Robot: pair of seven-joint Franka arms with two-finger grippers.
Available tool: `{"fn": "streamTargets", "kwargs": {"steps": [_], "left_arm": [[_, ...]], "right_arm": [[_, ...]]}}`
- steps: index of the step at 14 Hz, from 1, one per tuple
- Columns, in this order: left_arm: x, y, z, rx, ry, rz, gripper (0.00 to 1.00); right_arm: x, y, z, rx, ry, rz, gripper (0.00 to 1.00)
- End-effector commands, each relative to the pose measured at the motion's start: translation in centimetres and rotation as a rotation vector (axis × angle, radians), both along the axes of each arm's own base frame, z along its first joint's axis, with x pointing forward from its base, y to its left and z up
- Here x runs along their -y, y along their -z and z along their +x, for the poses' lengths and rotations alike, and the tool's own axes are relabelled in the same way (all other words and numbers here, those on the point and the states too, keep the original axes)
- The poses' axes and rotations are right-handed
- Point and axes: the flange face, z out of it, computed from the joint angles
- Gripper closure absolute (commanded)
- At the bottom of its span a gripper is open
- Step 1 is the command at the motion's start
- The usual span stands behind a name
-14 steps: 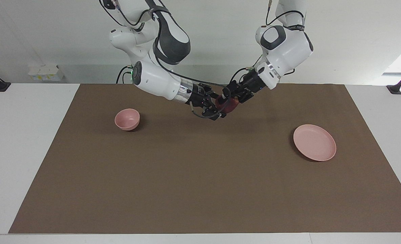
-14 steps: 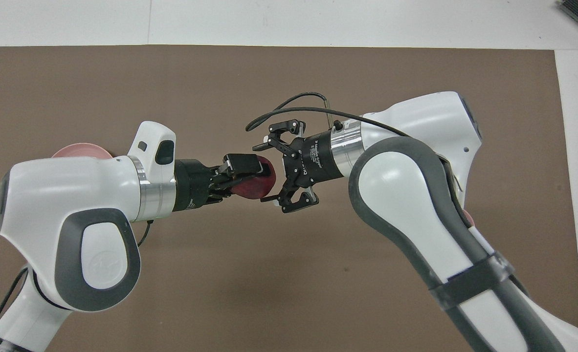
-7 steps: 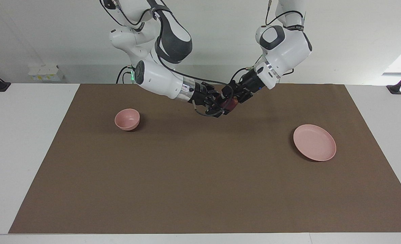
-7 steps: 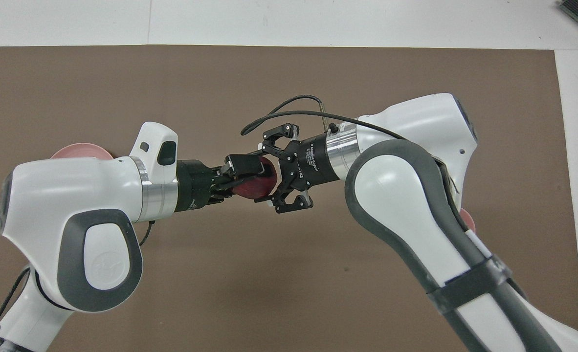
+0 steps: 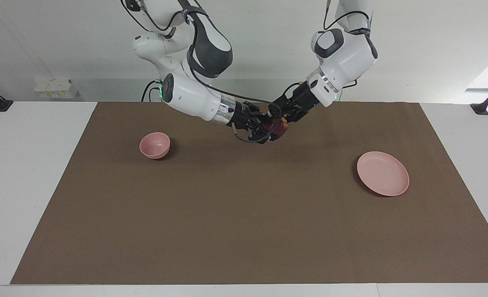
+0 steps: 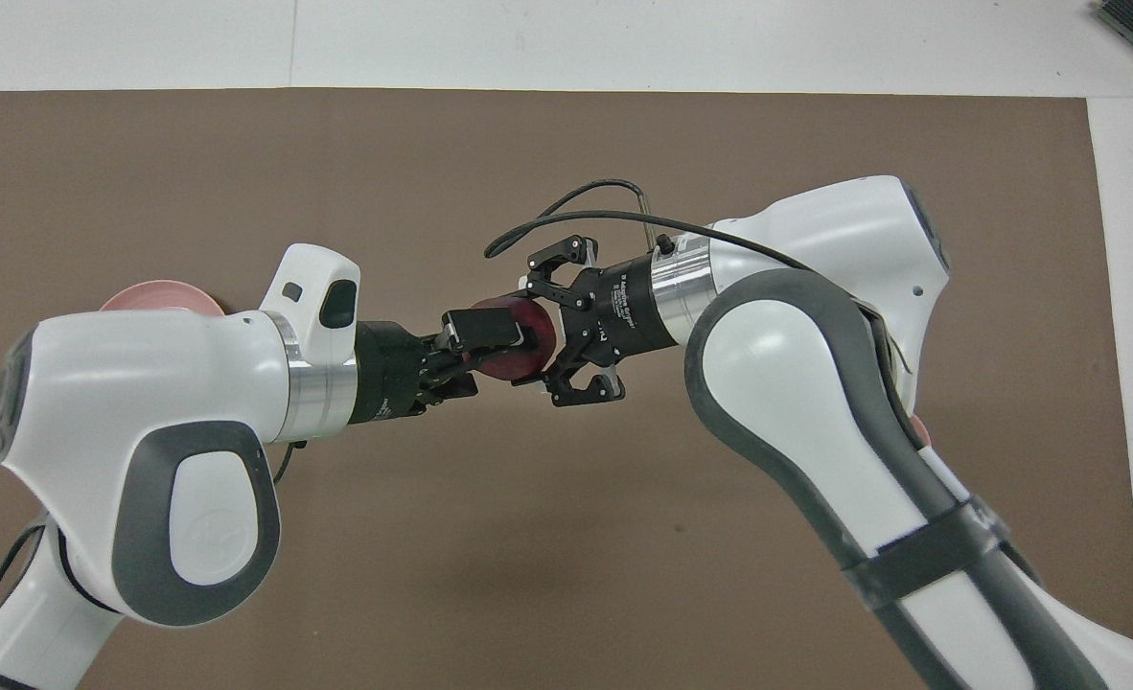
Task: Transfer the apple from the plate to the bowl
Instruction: 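Bring the apple to the right gripper and close the right gripper on it, then open the left gripper and withdraw it while the right gripper pulls away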
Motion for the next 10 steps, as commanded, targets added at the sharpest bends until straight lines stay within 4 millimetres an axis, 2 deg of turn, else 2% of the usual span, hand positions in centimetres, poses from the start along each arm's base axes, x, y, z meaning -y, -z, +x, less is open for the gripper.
{"fn": "streamTargets", "kwargs": {"steps": [1,3,4,6,7,10], "left_arm": [[-2.7,-2.5,0.9,-0.018,-0.007,0.093,0.00],[-5.0,-3.4,1.6,-0.045,0.009,0.136,0.00],[-6.1,-4.5,2.0,-0.042,0.021,0.170,0.00],[-8.6,-6.8,2.2,-0.066,0.062,0.254,0.00],[-9.9,-7.6,2.2,-0.074,0.075,0.303,0.00],[-11.9,-8.9,2.1,-0.071,0.095,0.440,0.00]], "right_arm": [[1.8,-1.2,0.3,0.043,-0.014,-0.072,1.00],[3.5,-2.2,0.4,0.086,-0.036,-0.143,1.00],[4.1,-2.9,0.0,0.099,-0.060,-0.179,1.00],[7.0,-3.8,0.1,0.128,-0.101,-0.272,1.00],[7.9,-4.2,-0.2,0.173,-0.159,-0.347,1.00],[9.9,-4.3,-0.5,0.254,-0.315,-0.493,1.00]]}}
